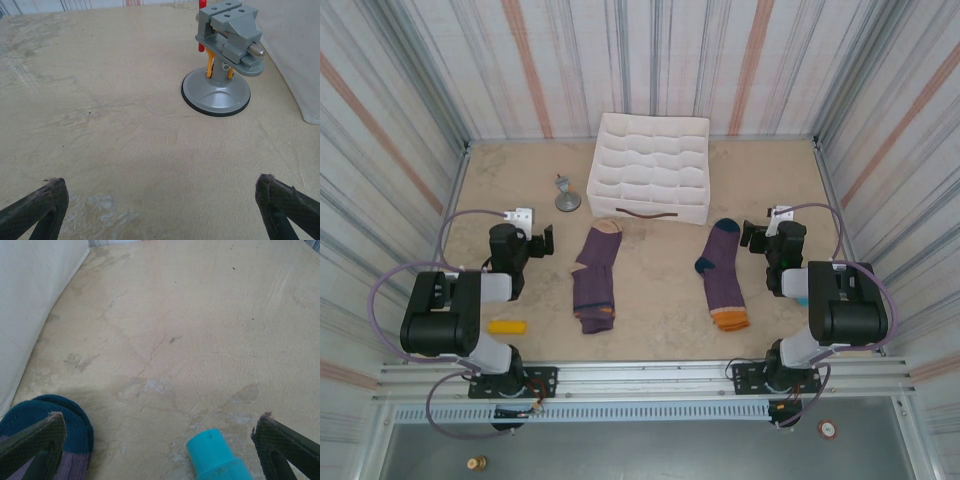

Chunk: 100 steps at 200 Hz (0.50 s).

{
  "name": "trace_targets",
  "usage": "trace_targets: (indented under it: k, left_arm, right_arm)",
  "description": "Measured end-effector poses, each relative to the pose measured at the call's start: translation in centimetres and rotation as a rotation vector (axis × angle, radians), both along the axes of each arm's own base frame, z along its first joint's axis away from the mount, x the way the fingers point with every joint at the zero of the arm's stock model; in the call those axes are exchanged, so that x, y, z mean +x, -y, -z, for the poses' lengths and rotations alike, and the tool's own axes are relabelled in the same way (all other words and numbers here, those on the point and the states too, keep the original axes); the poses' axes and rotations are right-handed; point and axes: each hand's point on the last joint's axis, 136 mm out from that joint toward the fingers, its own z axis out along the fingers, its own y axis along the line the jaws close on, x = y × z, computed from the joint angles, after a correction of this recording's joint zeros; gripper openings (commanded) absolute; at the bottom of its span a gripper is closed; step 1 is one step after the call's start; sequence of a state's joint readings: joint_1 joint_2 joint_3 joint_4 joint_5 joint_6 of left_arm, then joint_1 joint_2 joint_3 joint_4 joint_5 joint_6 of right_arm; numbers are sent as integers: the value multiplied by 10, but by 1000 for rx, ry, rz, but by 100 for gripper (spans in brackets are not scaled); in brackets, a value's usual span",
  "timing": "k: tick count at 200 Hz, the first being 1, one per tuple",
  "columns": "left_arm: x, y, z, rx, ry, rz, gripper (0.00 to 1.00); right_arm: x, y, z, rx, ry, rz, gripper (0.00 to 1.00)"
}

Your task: Roll the socks

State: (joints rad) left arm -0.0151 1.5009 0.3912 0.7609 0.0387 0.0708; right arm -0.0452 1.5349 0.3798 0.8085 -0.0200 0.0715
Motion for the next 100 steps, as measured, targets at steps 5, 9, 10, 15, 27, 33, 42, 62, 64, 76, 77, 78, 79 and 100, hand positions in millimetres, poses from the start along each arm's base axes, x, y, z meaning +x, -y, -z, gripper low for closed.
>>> trace_targets:
  k: [5, 9, 10, 15, 27, 33, 42, 62, 64, 76, 77, 78, 79, 100]
  left_arm:
    - [0, 0, 0, 0, 0, 0, 99]
    - [0, 0, 0, 0, 0, 0, 99]
    - [0, 0, 0, 0, 0, 0, 99]
    - [0, 0, 0, 0, 0, 0, 99]
    - [0, -1, 0, 3, 0, -8, 99]
    - [0, -2, 0, 3, -2, -13, 99]
    - [2, -4, -1, 2, -11, -22, 99]
    - [9, -5, -12, 11, -30, -36, 99]
    - [10, -5, -15, 11, -32, -38, 99]
    - [16, -4, -32, 6, -33, -49, 99]
    - [17, -4, -33, 5, -33, -50, 99]
    - [17, -4, -36, 2, -32, -50, 98]
    - [18, -4, -38, 1, -32, -51, 98]
    - [22, 1, -76, -57, -32, -68, 96]
  right_arm:
    - [0, 0, 0, 0, 0, 0, 99]
    - [0, 0, 0, 0, 0, 0, 99]
    - [0, 0, 0, 0, 0, 0, 99]
    - [0, 0, 0, 0, 0, 0, 99]
    - [0, 0, 0, 0, 0, 0, 99]
    - [1, -1, 0, -1, -5, 0, 99]
    - [2, -1, -1, -4, -14, 1, 99]
    - [7, -7, -17, -20, -40, 7, 99]
    - [8, -7, -19, -20, -39, 7, 99]
    - [15, -14, -42, -11, -36, 12, 99]
    - [15, -15, -43, -11, -35, 11, 99]
    - [16, -16, -46, -9, -35, 11, 99]
    - [16, -17, -48, -9, -35, 11, 99]
    - [21, -39, -90, 18, -32, 7, 99]
